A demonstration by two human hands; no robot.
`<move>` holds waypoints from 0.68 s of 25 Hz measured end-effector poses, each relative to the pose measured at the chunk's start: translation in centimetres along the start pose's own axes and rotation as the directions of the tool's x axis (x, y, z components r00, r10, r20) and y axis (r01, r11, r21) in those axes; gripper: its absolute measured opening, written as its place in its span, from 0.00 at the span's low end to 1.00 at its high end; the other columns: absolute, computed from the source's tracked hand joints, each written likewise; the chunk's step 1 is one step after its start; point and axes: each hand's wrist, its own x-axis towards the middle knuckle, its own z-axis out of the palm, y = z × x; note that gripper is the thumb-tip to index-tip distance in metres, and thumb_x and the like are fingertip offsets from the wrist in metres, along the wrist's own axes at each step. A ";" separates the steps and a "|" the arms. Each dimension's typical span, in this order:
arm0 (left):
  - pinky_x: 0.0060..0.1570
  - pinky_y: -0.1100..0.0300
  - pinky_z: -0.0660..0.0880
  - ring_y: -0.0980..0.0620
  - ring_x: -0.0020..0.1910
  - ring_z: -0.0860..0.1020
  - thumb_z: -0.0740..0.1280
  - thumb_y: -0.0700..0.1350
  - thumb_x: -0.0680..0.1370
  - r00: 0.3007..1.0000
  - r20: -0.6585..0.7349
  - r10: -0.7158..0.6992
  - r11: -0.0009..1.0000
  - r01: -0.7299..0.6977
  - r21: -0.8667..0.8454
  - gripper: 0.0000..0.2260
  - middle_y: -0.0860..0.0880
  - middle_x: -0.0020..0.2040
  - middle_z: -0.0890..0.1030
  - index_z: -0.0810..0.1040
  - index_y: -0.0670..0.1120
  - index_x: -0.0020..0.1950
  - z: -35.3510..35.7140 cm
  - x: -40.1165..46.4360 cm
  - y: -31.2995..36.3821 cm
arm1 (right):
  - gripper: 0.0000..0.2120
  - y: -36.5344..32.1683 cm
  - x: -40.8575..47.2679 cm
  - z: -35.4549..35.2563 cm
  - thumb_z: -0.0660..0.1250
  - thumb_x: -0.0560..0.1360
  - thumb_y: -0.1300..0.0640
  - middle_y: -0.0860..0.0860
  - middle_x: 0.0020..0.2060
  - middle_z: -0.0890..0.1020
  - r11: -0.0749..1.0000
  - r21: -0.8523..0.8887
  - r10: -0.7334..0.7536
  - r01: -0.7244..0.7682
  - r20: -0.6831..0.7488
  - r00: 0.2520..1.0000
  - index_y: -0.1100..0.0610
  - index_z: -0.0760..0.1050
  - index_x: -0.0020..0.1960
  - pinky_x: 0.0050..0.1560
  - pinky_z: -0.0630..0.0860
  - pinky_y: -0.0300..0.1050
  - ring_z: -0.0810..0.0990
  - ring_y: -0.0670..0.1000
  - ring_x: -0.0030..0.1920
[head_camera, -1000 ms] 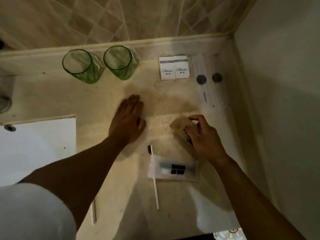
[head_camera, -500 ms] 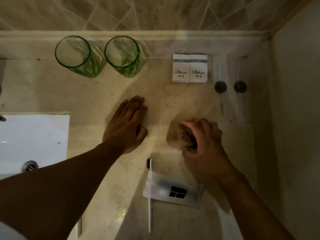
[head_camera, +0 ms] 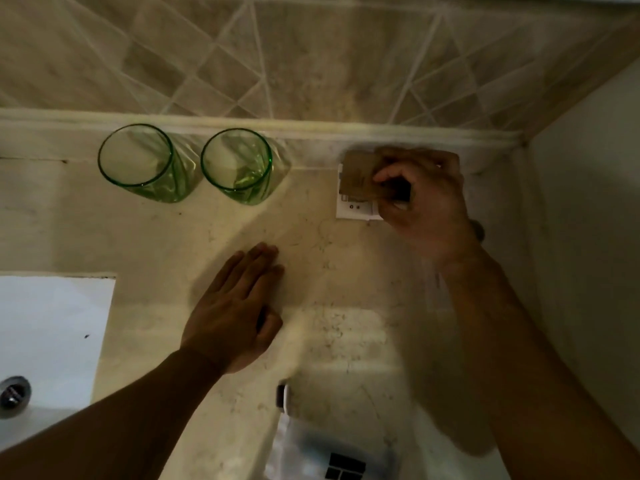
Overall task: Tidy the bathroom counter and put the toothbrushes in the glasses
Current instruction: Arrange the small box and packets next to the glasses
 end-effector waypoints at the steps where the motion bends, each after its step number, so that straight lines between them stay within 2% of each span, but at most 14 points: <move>1: 0.77 0.51 0.48 0.48 0.79 0.52 0.58 0.56 0.76 1.000 -0.003 0.003 1.000 -0.003 0.001 0.31 0.41 0.78 0.61 0.63 0.43 0.76 0.0 0.1 0.0 | 0.17 0.3 0.4 0.3 0.76 0.66 0.56 0.42 0.61 0.79 1.000 0.002 -0.006 0.006 0.034 0.999 0.47 0.80 0.54 0.62 0.61 0.34 0.68 0.55 0.64; 3: 0.76 0.50 0.50 0.48 0.78 0.52 0.58 0.56 0.76 1.000 -0.005 0.005 1.000 -0.005 0.006 0.31 0.41 0.78 0.61 0.62 0.43 0.76 0.1 0.1 0.0 | 0.17 0.7 0.8 0.8 0.75 0.66 0.56 0.42 0.62 0.78 1.000 0.000 -0.020 0.020 0.049 0.999 0.47 0.80 0.54 0.63 0.66 0.46 0.68 0.56 0.64; 4: 0.75 0.50 0.51 0.48 0.78 0.52 0.58 0.55 0.76 1.000 -0.008 0.007 1.000 -0.007 0.004 0.31 0.41 0.78 0.62 0.62 0.43 0.76 0.1 0.2 0.0 | 0.17 0.9 1.0 1.0 0.75 0.66 0.56 0.43 0.62 0.78 1.000 0.000 -0.024 0.024 0.035 0.999 0.47 0.80 0.53 0.61 0.66 0.47 0.68 0.56 0.64; 7: 0.75 0.49 0.51 0.48 0.78 0.52 0.58 0.55 0.75 1.000 -0.009 0.015 1.000 -0.015 0.004 0.31 0.41 0.77 0.62 0.64 0.42 0.76 0.1 0.2 -0.1 | 0.17 1.3 0.7 1.8 0.76 0.64 0.58 0.46 0.60 0.79 1.000 0.013 -0.025 0.025 -0.001 1.000 0.49 0.81 0.52 0.60 0.64 0.41 0.69 0.57 0.62; 11: 0.75 0.46 0.53 0.45 0.78 0.55 0.57 0.55 0.76 0.999 -0.025 0.028 1.000 -0.029 -0.009 0.30 0.40 0.77 0.63 0.64 0.42 0.75 0.2 0.2 -0.1 | 0.16 0.9 0.5 2.1 0.74 0.64 0.58 0.50 0.59 0.76 0.998 0.027 0.054 -0.053 -0.040 0.998 0.49 0.81 0.51 0.61 0.71 0.56 0.65 0.55 0.62; 14: 0.75 0.46 0.53 0.44 0.78 0.56 0.57 0.55 0.76 0.999 -0.038 0.038 0.999 -0.038 -0.010 0.30 0.39 0.77 0.64 0.65 0.41 0.75 0.2 0.2 -0.1 | 0.16 0.7 0.5 2.0 0.73 0.64 0.58 0.51 0.59 0.74 0.994 0.046 0.104 -0.103 -0.018 0.994 0.48 0.81 0.51 0.60 0.73 0.58 0.65 0.56 0.61; 17: 0.75 0.45 0.55 0.44 0.78 0.57 0.58 0.54 0.76 0.999 -0.037 0.039 0.999 -0.039 -0.013 0.29 0.39 0.77 0.64 0.66 0.41 0.75 0.3 0.1 -0.2 | 0.17 0.5 0.4 2.0 0.74 0.65 0.59 0.50 0.60 0.72 0.986 0.086 0.141 -0.142 0.015 0.990 0.48 0.80 0.52 0.61 0.75 0.55 0.64 0.55 0.64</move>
